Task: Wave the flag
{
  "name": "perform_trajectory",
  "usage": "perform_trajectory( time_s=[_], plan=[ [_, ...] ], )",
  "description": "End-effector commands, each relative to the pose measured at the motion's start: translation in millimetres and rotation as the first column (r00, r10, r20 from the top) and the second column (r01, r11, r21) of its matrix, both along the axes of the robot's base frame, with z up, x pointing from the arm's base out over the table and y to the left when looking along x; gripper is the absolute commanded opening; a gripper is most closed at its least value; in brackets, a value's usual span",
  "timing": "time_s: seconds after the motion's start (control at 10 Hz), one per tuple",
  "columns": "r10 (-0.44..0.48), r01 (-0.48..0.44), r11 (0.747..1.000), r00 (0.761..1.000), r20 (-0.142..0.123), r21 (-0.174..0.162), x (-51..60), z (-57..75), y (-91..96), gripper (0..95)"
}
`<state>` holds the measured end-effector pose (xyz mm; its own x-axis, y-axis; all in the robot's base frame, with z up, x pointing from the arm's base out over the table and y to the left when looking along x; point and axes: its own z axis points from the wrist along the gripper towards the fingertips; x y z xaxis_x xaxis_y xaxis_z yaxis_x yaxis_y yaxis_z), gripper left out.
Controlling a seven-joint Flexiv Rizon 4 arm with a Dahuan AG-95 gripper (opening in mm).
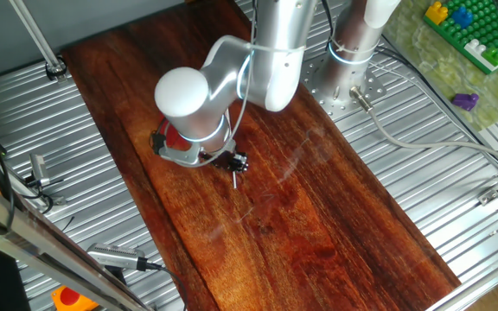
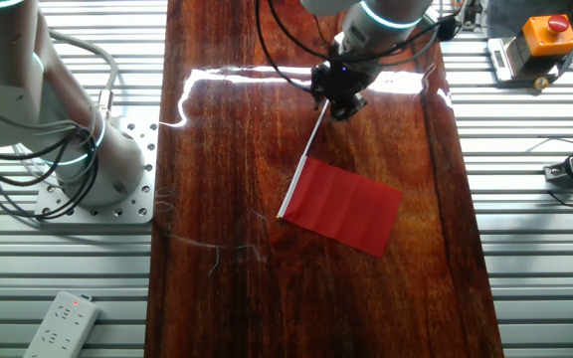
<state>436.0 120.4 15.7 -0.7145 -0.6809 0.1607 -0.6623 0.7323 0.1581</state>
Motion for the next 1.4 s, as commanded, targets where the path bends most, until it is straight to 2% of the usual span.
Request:
perform_trajectory(
  time_s=[0.1,0.5,0.7,0.9,1.0,1.2,1.4],
  plan=[
    [-0.009,0.009,1.000,1.000,0.006,0.005,-1.7,-2.0,0.8,19.0],
    [-0.012,0.012,1.000,1.000,0.014,0.011,-4.7,-4.3,4.4,19.0],
    [0.015,-0.015,1.000,1.000,0.024,0.011,-5.2,-5.3,6.5,19.0],
    [0.045,-0.046,0.999,0.998,0.042,0.013,-5.2,-5.4,6.8,19.0],
    [0.072,-0.073,0.997,0.995,0.063,0.018,-5.2,-5.4,6.8,19.0],
    [0.097,-0.099,0.995,0.991,0.090,0.022,-5.2,-5.4,6.8,19.0],
    [0.110,-0.113,0.993,0.989,0.102,0.024,-5.1,-5.5,7.1,19.0]
  ],
)
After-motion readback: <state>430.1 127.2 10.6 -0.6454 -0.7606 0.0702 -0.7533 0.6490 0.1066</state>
